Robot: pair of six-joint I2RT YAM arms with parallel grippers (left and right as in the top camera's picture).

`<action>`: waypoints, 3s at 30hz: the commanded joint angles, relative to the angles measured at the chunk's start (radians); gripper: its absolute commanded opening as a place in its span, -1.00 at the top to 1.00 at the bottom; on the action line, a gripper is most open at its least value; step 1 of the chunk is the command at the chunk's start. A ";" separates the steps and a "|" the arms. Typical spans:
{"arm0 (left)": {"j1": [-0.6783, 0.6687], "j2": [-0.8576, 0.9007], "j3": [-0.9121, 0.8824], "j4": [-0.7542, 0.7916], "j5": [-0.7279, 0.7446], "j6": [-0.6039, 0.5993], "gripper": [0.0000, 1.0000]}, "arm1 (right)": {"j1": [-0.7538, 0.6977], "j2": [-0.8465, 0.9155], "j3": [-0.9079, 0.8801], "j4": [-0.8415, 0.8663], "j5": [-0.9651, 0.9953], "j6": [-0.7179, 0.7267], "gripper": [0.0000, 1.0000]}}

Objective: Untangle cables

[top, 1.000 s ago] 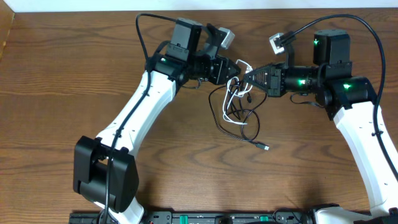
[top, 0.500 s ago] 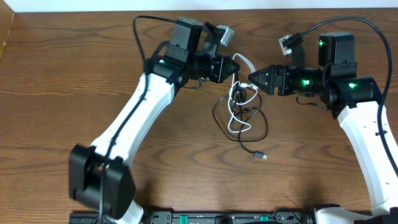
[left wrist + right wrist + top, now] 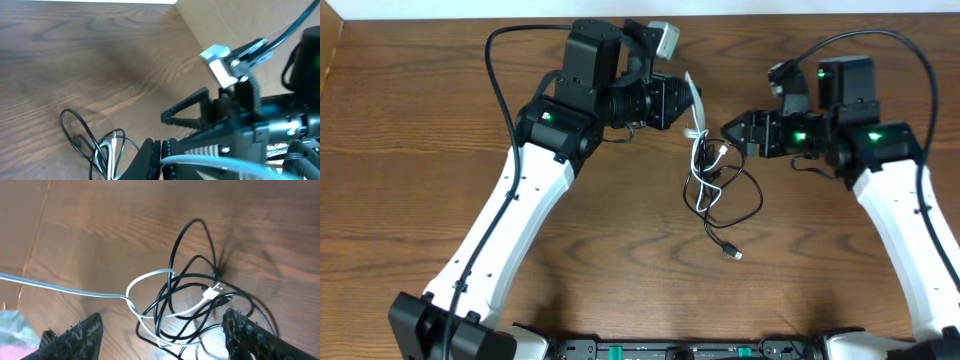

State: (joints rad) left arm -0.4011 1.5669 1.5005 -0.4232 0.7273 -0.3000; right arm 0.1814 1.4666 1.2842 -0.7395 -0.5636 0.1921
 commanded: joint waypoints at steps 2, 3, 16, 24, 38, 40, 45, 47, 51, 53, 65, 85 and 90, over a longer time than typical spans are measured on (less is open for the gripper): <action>0.031 -0.026 0.025 -0.020 0.052 -0.021 0.85 | 0.035 0.087 0.009 0.018 0.010 -0.118 -0.39; 0.038 -0.026 0.025 -0.032 0.051 -0.024 0.85 | 0.035 0.100 0.009 0.021 0.011 -0.149 -0.40; 0.071 -0.026 0.025 -0.046 0.130 -0.122 0.85 | 0.106 0.267 0.009 0.159 -0.049 -0.336 -0.41; 0.071 -0.026 0.025 -0.044 0.164 -0.180 0.85 | 0.154 0.354 0.009 0.455 0.126 -0.067 -0.52; 0.071 -0.032 0.025 -0.041 0.285 -0.211 0.85 | 0.128 0.431 0.009 0.618 0.713 0.337 -0.91; 0.071 -0.034 0.025 -0.046 0.314 -0.211 0.85 | 0.103 0.431 0.009 0.594 0.735 0.367 -0.94; 0.071 -0.034 0.025 -0.132 0.365 -0.166 0.86 | -0.004 0.406 0.010 0.491 0.450 0.337 -0.50; 0.071 -0.034 0.025 -0.206 0.360 -0.077 0.86 | -0.024 0.373 0.010 0.432 0.343 0.309 -0.47; 0.071 -0.034 0.024 -0.335 0.327 0.097 0.85 | -0.050 0.298 0.010 0.311 0.290 0.309 -0.50; 0.071 -0.034 0.024 -0.399 0.243 0.148 0.85 | -0.062 0.267 0.010 0.269 0.223 0.308 -0.50; 0.071 -0.033 0.023 -0.451 0.150 0.222 0.85 | 0.036 0.237 0.010 0.234 0.010 0.359 -0.45; 0.070 -0.033 0.023 -0.457 0.150 0.221 0.85 | 0.206 0.451 0.010 0.483 -0.087 0.564 0.19; 0.070 -0.033 0.023 -0.474 0.150 0.221 0.85 | 0.203 0.455 0.012 0.610 -0.123 0.612 0.98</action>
State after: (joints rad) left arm -0.3347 1.5574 1.5047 -0.8871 0.8833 -0.0994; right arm 0.3859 1.9244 1.2854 -0.1699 -0.6319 0.7681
